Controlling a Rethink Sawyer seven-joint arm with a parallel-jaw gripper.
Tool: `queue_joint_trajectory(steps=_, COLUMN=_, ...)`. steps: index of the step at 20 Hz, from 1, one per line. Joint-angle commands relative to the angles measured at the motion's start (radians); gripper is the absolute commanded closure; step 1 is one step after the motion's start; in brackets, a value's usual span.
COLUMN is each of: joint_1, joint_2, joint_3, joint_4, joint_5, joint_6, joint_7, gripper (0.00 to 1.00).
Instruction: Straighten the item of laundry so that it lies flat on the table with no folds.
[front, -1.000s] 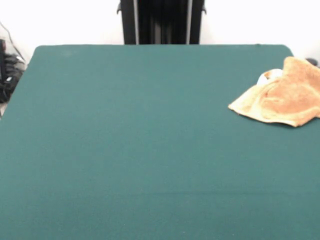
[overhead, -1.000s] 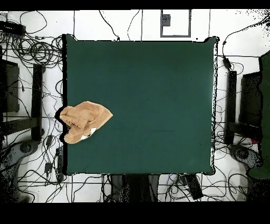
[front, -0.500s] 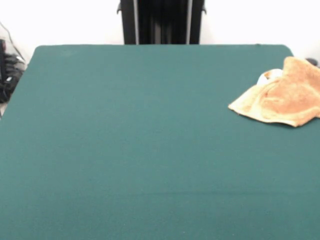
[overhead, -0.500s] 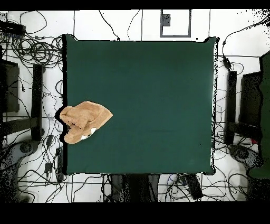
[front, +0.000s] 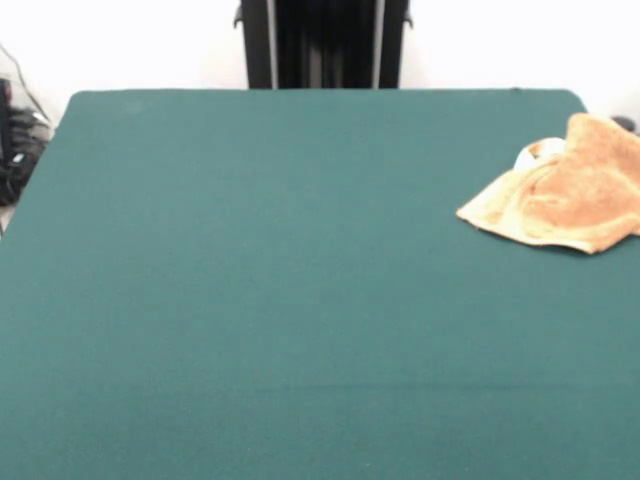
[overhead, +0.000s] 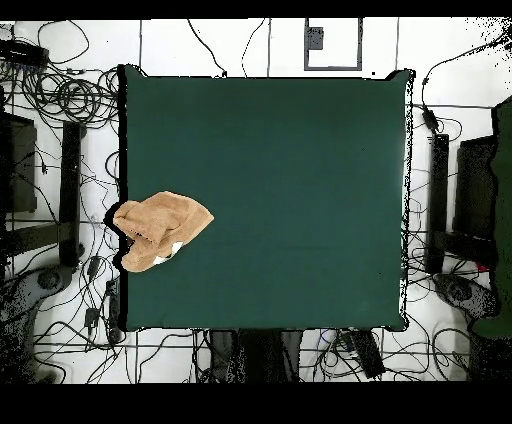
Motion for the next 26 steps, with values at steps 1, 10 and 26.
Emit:
queue_joint_trajectory(steps=1, joint_1=0.477, joint_2=-0.023, joint_3=-0.466, joint_4=0.117, joint_5=-0.409, joint_6=-0.22, joint_7=0.742, gripper=0.0)
queue_joint_trajectory(steps=10, joint_1=0.673, joint_2=0.291, joint_3=-0.762, joint_4=-0.113, joint_5=-0.724, joint_6=-0.18, joint_7=0.789, gripper=0.0)
queue_joint_trajectory(steps=26, joint_1=0.862, joint_2=0.287, joint_3=-0.881, joint_4=-0.248, joint_5=-0.434, joint_6=-0.233, joint_7=0.805, gripper=0.0)
